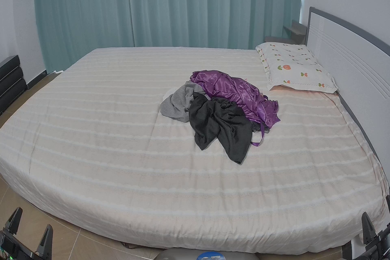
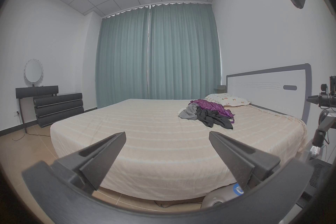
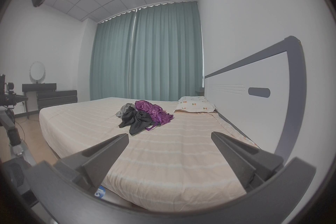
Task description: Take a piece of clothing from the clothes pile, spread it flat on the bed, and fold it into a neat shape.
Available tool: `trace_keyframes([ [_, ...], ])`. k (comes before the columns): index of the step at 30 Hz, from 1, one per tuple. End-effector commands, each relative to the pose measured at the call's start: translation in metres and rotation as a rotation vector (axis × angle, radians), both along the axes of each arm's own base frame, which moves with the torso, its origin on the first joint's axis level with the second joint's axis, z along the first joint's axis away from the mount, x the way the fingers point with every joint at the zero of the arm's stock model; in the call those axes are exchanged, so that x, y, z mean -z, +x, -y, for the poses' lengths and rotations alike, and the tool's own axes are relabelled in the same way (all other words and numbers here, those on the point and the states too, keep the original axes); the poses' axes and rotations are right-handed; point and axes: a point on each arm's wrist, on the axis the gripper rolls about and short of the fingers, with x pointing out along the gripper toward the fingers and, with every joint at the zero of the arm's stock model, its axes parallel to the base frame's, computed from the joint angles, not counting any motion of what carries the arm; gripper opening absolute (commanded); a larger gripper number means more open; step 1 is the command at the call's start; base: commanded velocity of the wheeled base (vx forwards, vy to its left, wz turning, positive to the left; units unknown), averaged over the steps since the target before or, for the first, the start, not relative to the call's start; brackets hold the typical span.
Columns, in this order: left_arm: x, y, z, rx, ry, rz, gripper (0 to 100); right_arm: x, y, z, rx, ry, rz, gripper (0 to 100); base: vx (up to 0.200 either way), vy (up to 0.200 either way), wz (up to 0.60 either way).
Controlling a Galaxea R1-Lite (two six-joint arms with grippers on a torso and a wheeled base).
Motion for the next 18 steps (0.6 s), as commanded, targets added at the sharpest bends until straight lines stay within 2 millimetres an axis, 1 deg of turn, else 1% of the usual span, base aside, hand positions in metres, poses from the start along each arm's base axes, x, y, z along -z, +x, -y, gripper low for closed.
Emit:
trace_keyframes([
  [1,0.005,0.0,0.0,0.0,0.0,0.0,100,0.004,0.0,0.0,-0.006,-0.005,0.001,100,0.0,0.0,0.0],
  [2,0.005,0.0,0.0,0.0,0.0,0.0,100,0.001,-0.001,0.0,-0.012,0.001,0.021,100,0.0,0.0,0.0],
  [3,0.005,0.0,0.0,0.0,0.0,0.0,100,-0.014,-0.003,0.0,-0.02,0.013,0.053,100,0.0,0.0,0.0],
  [4,0.005,0.0,0.0,0.0,0.0,0.0,100,-0.014,-0.003,0.0,-0.02,0.013,0.053,100,0.0,0.0,0.0],
  [5,0.005,0.0,0.0,0.0,0.0,0.0,100,-0.061,-0.007,-0.001,-0.039,0.045,0.118,100,0.0,0.0,0.0],
  [6,0.005,0.0,0.0,0.0,0.0,0.0,100,-0.072,-0.001,-0.001,-0.05,0.047,0.081,100,0.0,0.0,0.0],
  [8,0.005,0.0,0.0,0.0,0.0,0.0,100,-0.079,0.014,-0.002,-0.075,0.032,-0.005,100,0.0,0.0,0.0],
  [9,0.005,0.0,0.0,0.0,0.0,0.0,100,-0.079,0.014,-0.002,-0.075,0.032,-0.005,100,0.0,0.0,0.0],
  [10,0.005,0.0,0.0,0.0,0.0,0.0,100,-0.078,0.025,-0.002,-0.089,0.033,-0.074,100,0.0,0.0,0.0],
  [11,0.005,0.0,0.0,0.0,0.0,0.0,100,-0.073,0.044,-0.003,-0.109,0.046,-0.196,100,0.0,0.0,0.0],
  [12,0.005,0.0,0.0,0.0,0.0,0.0,100,-0.07,0.053,-0.003,-0.117,0.054,-0.248,100,0.0,0.0,0.0],
  [13,0.005,0.0,0.0,0.0,0.0,0.0,100,-0.069,0.062,-0.003,-0.13,0.063,-0.283,100,0.0,0.0,0.0],
  [14,0.005,0.0,0.0,0.0,0.0,0.0,100,-0.069,0.062,-0.003,-0.13,0.063,-0.283,100,0.0,0.0,0.0],
  [15,0.005,0.0,0.0,0.0,0.0,0.0,100,-0.07,0.078,-0.005,-0.178,0.078,-0.329,100,0.0,0.0,0.0],
  [17,0.005,0.0,0.0,0.0,0.0,0.0,100,-0.071,0.096,-0.007,-0.198,0.098,-0.374,100,0.0,0.0,0.0],
  [18,0.005,0.0,0.0,0.0,0.0,0.0,100,-0.073,0.113,-0.008,-0.2,0.118,-0.402,100,0.0,0.0,0.0],
])
